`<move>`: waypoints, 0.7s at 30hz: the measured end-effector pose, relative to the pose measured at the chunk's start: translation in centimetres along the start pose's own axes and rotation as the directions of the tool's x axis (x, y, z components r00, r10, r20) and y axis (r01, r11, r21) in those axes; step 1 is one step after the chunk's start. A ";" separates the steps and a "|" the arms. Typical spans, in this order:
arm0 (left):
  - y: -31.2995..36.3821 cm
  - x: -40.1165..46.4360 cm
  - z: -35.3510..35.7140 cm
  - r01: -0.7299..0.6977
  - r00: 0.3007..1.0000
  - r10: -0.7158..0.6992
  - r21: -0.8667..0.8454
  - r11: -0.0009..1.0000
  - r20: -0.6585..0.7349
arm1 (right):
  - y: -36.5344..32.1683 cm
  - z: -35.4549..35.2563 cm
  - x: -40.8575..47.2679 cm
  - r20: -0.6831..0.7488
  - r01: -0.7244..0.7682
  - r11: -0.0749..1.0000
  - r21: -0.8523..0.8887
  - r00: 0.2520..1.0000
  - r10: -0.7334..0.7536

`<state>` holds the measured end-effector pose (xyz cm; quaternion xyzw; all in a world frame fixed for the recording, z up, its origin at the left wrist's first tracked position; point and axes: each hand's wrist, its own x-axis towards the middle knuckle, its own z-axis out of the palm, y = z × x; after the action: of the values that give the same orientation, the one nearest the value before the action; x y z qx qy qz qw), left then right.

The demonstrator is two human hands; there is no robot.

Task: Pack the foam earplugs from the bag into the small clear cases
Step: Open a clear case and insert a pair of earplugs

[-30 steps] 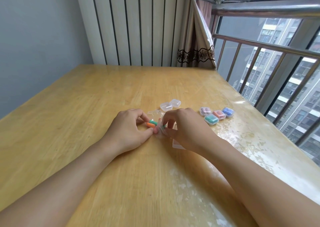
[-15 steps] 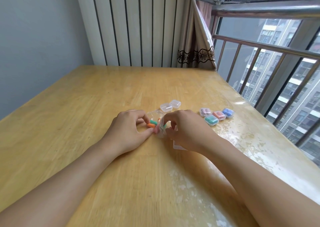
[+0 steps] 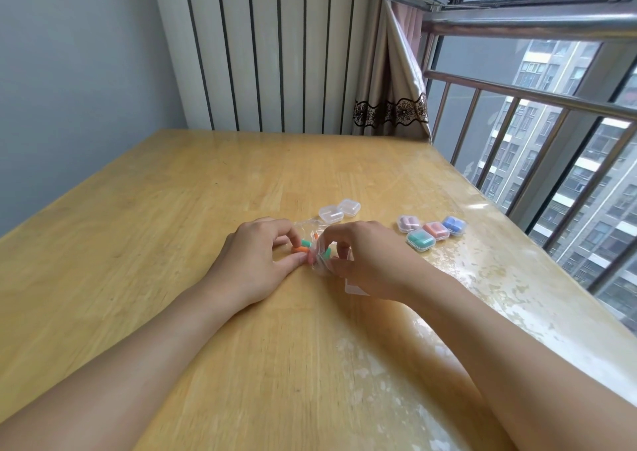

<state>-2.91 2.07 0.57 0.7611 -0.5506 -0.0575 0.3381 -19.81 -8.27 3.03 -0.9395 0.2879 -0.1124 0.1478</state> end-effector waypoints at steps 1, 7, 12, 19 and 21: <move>0.1 0.0 0.1 0.000 1.000 0.000 0.005 1.000 -0.009 | 0.0 0.0 0.0 -0.002 0.001 1.000 -0.002 1.000 -0.001; 0.6 -0.1 0.1 0.020 0.999 -0.020 0.003 1.000 -0.033 | -0.1 0.4 0.2 0.011 -0.009 0.997 -0.079 1.000 0.009; 0.8 -0.3 0.0 0.041 0.999 -0.041 -0.009 0.999 -0.026 | 0.1 0.1 0.4 0.076 0.002 1.000 -0.018 0.997 -0.001; 0.9 -0.3 0.1 0.044 0.998 -0.044 0.005 0.999 -0.040 | 0.2 0.0 0.5 0.059 -0.005 0.997 0.082 0.998 0.000; 1.0 -0.4 0.1 0.013 1.000 -0.013 -0.014 1.000 -0.020 | 0.2 0.1 0.4 0.072 0.000 0.996 0.087 0.997 -0.006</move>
<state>-3.93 2.20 0.94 0.7627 -0.5417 -0.0558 0.3488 -19.50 -8.65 2.88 -0.9360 0.2759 -0.0910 0.1987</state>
